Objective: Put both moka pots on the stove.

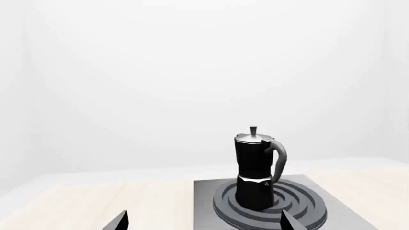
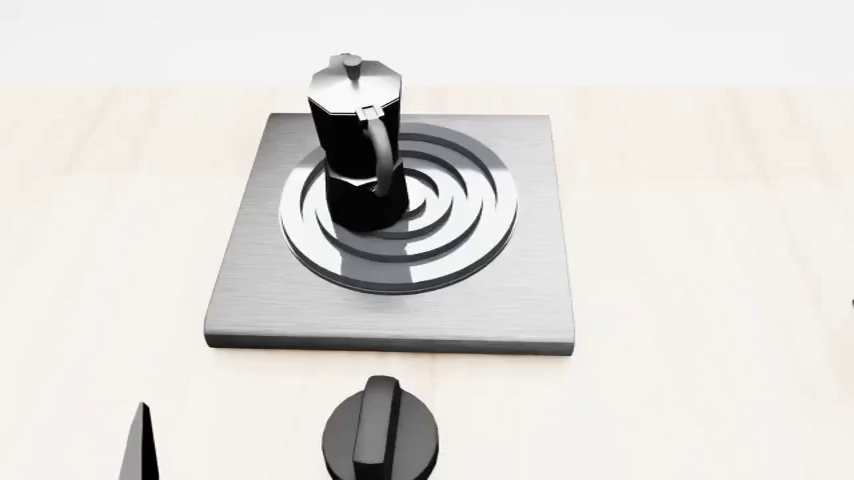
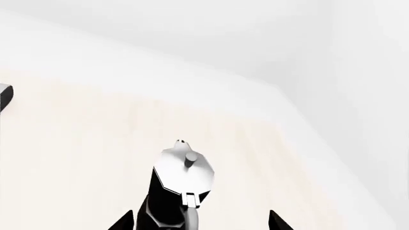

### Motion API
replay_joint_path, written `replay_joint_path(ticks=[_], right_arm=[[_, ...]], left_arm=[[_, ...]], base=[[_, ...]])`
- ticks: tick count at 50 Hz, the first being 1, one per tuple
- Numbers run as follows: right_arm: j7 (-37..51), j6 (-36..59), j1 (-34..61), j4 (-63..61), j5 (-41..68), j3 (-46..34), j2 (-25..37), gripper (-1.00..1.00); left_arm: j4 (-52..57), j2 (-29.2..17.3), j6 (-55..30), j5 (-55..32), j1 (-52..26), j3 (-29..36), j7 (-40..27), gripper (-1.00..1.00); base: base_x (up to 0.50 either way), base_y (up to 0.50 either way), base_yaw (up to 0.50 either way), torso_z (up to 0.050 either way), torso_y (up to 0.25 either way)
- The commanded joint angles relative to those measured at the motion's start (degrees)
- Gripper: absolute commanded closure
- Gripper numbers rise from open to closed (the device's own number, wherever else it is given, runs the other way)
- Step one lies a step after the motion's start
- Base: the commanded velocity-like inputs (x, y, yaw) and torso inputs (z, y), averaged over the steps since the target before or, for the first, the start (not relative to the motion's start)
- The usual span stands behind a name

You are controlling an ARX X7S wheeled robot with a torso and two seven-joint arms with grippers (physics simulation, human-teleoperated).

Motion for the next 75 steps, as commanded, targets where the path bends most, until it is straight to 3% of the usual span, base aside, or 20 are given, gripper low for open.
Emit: replay_joint_path(ticks=[1,27,52,75], right_arm=[[-3.1,5.4,1.0,7.4,1.4,0.4,-3.7,-1.0],[-5.1,-1.6,-5.5,20.2,3.6,0.4,-11.0,-1.0],[-4.0,-3.3,-8.2,20.0,4.8,0.8,-11.6,-1.0],[-4.6,-7.1,-10.8,25.5,5.0,1.6,-14.6,-1.0]], left_arm=[[0.0,-0.1,-0.2,0.0,-0.1,0.3,0.0,-1.0],[-0.6,-0.4,-0.1,0.5,-0.5,1.1,-0.1,-1.0],[-0.8,-0.4,-0.1,0.8,-0.7,1.8,-0.2,-1.0],[-1.7,-0.4,0.8,1.0,-0.9,2.4,-0.2,-1.0]], base=[[0.0,0.0,0.0,0.0,0.0],[0.0,0.0,0.0,0.0,0.0],[0.0,0.0,0.0,0.0,0.0],[0.0,0.0,0.0,0.0,-0.136]])
